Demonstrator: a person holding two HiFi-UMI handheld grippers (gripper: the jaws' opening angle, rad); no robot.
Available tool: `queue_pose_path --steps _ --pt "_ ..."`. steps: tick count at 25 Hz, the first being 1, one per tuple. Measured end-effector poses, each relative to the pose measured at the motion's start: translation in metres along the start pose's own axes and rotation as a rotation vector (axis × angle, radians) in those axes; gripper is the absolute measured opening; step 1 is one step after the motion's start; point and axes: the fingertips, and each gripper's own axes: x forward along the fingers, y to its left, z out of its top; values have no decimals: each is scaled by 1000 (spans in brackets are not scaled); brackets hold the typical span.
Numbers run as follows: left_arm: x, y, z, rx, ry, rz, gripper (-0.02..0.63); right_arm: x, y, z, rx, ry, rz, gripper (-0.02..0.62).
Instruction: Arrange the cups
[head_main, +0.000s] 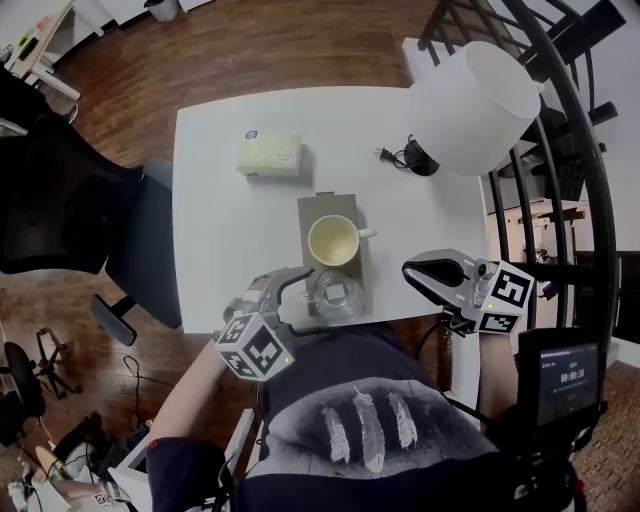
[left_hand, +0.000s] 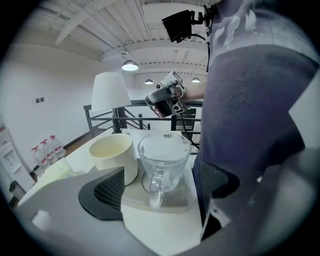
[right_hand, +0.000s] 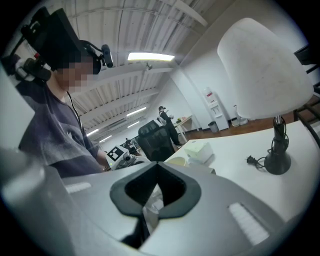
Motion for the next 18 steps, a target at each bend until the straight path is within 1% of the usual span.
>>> queue_pose_path --steps 5,8,10,12,13,14,16,17,18 --pt "-28 1 9 -43 -29 52 485 4 1 2 -4 -8 19 3" --pt "-49 11 21 -91 -69 107 485 8 2 3 -9 -11 30 3" --pt "-65 22 35 -100 -127 151 485 9 2 5 -15 -19 34 4" --pt "-82 36 55 -72 -221 193 485 12 2 8 -22 -30 42 3" --pt "-91 43 63 -73 -262 215 485 14 2 10 -25 -36 47 3" --pt "-98 50 68 -111 -293 242 485 16 2 12 -29 -42 52 3" --pt "-110 65 75 -228 -340 300 485 18 3 18 -35 -54 62 3" --pt "-114 71 80 -242 -357 318 484 18 4 21 -38 -61 67 3" --pt "-118 77 86 -234 -373 331 483 18 5 24 -41 -68 72 3"
